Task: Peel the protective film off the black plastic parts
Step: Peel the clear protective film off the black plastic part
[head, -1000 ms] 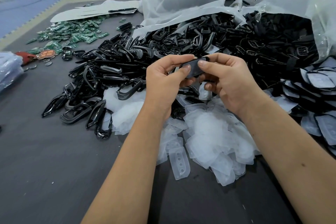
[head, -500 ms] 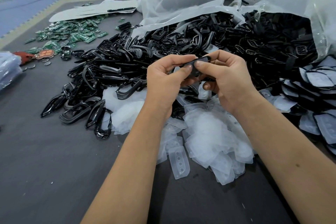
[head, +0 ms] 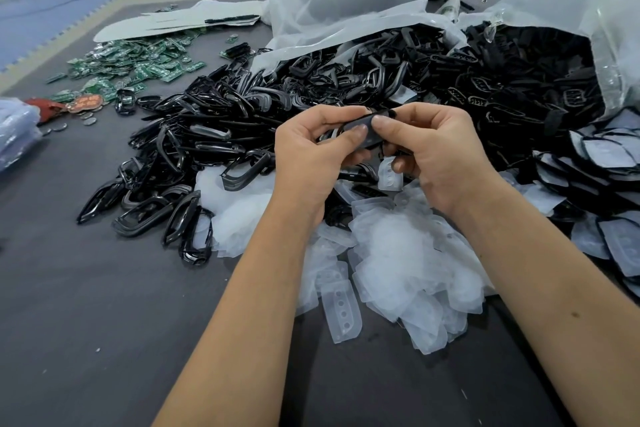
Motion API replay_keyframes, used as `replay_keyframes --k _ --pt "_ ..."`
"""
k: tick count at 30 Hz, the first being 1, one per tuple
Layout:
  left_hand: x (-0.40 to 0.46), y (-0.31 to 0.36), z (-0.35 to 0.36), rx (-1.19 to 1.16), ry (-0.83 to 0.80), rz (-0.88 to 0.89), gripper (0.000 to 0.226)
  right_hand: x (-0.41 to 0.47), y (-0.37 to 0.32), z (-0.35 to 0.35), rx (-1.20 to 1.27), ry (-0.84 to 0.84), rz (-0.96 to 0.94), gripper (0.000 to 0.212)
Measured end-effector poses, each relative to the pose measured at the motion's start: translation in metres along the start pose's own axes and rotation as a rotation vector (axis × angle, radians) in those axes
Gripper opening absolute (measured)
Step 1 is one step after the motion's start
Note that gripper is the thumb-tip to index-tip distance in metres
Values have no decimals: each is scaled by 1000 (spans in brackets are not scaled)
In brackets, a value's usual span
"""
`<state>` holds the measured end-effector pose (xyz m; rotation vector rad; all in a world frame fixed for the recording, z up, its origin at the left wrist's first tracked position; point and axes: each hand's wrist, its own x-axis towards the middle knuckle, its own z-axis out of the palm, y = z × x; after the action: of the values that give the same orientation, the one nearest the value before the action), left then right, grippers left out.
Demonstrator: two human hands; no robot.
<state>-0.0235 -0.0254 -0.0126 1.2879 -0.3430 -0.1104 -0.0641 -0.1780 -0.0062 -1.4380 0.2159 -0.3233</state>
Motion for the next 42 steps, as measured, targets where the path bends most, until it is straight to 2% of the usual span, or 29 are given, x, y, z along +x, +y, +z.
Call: replay_keyframes --k 3,6,12,16,19,23,26,31,33,37,39,41,42 --pt "0 0 1 6 2 -11 21 0 -1 -2 30 -33 12 8" --pt "0 0 2 -6 -10 -13 21 1 -2 -3 29 -36 4 18" --pt "2 0 0 14 -17 1 23 -3 4 0 -367 49 -290 15" --pt "3 0 -2 8 -36 -26 25 -3 6 2 -491 106 -338 20" --pt "2 0 -2 -13 -43 -65 26 -2 6 0 -676 121 -457 25" --pt "4 3 -5 -119 -14 -148 25 -4 2 0 -686 95 -568 11" --pt "5 3 -7 -208 20 -228 24 -2 -1 -4 -624 -10 -584 9" --pt "9 9 -10 -481 109 -328 17 0 -7 -8 -652 -221 -591 21" --pt "9 10 -12 -572 104 -379 15 1 -9 -7 -724 -208 -652 24" --pt "8 13 -12 -618 44 -447 10 2 -11 -6 -792 -115 -798 13" --pt "9 16 -12 -609 1 -448 22 1 -10 -3 -723 -65 -705 10" --pt "9 16 -11 -540 -24 -432 32 0 -12 0 -560 -14 -485 6" --pt "9 14 -10 -457 -20 -400 27 0 -14 0 -459 -21 -342 5"
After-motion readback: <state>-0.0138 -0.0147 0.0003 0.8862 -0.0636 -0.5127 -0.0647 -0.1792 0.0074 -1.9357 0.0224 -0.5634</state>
